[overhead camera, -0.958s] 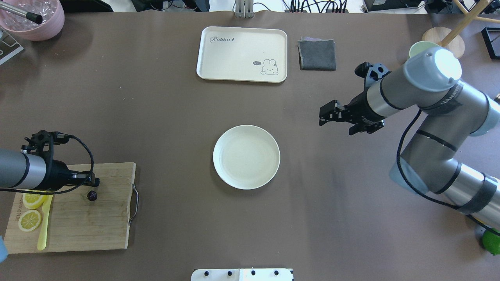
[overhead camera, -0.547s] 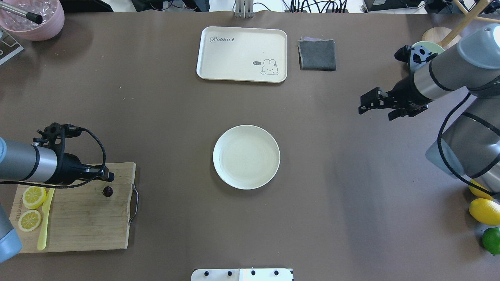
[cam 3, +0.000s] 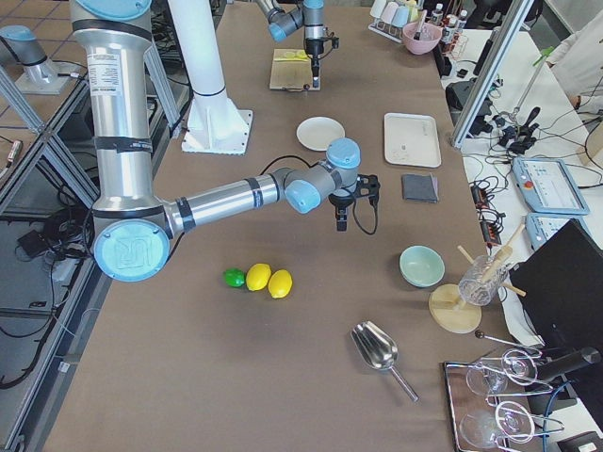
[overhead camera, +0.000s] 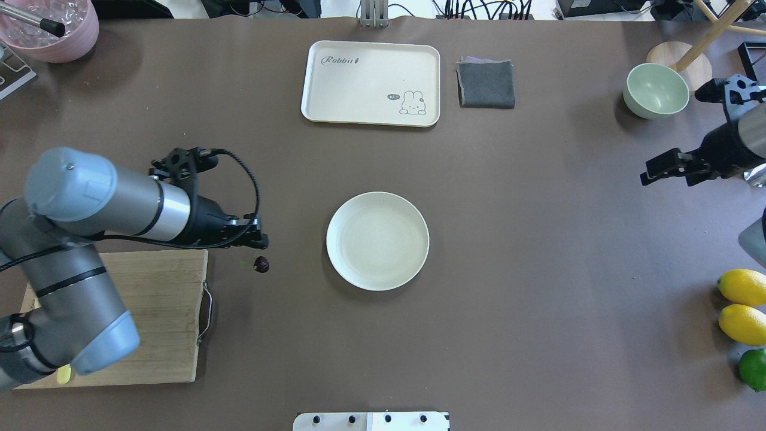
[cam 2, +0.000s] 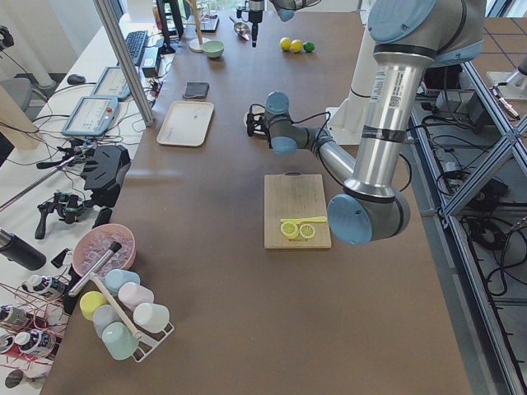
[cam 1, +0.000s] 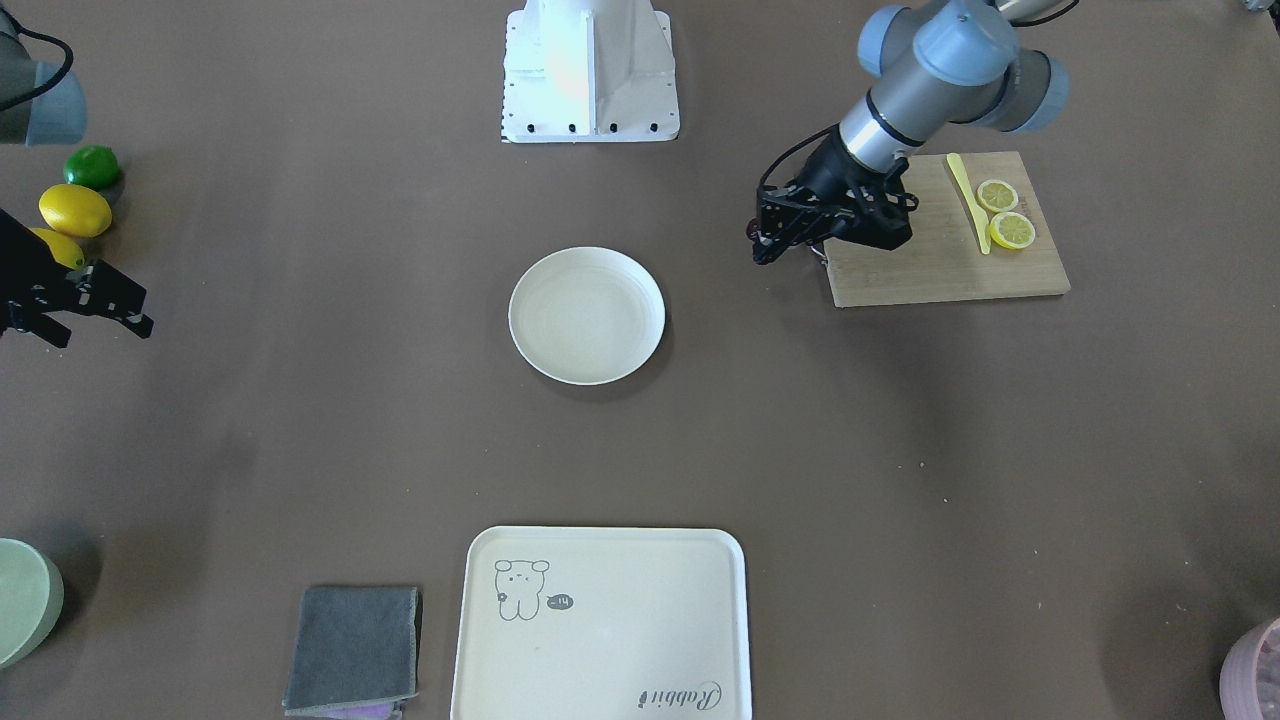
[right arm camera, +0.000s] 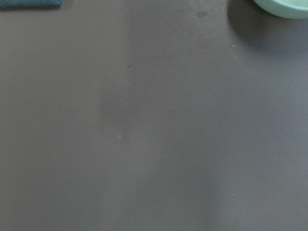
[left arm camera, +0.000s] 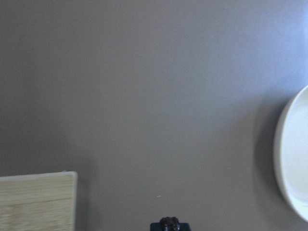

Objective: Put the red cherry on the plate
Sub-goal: 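Carry the dark cherries over the white plate with the left gripper and lower them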

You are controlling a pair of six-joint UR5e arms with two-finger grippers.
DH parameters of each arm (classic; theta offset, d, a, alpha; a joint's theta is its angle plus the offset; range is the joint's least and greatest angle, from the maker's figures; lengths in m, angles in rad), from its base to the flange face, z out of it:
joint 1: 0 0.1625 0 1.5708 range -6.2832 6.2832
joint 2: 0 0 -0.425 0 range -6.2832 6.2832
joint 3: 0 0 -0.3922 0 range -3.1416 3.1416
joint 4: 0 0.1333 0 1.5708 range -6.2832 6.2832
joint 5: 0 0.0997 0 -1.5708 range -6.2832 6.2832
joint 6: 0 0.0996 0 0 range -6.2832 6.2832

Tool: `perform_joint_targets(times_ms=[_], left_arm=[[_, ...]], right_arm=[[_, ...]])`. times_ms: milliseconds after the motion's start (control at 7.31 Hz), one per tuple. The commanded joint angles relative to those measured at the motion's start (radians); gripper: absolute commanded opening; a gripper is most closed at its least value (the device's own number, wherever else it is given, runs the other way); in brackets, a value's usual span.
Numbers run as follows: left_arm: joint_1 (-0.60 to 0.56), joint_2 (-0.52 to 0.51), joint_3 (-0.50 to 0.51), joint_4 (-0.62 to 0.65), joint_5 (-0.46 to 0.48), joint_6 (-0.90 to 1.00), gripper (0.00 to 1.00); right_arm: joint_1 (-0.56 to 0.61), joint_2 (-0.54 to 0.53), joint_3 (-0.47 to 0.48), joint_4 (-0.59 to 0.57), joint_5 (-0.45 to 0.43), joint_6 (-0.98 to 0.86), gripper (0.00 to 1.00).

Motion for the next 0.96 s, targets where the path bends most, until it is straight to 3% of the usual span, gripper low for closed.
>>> perform_joint_targets(times_ms=[0, 274, 411, 547, 821], left_arm=[[0.08, -0.262, 0.182, 0.052, 0.109, -0.09, 0.23], [0.125, -0.404, 0.337, 0.051, 0.172, -0.137, 0.23], [0.128, -0.413, 0.357, 0.048, 0.179, -0.137, 0.33], [0.128, -0.412, 0.358, 0.049, 0.179, -0.133, 0.56], [0.123, -0.406, 0.344, 0.051, 0.178, -0.114, 0.81]], right_arm=[[0.084, -0.096, -0.001, 0.0, 0.011, -0.194, 1.0], [0.118, -0.129, 0.001, 0.001, 0.018, -0.215, 1.0], [0.139, -0.152, 0.001, 0.001, 0.02, -0.264, 1.0], [0.146, -0.158, 0.001, 0.001, 0.02, -0.273, 1.0], [0.146, -0.16, 0.001, 0.001, 0.02, -0.273, 1.0]])
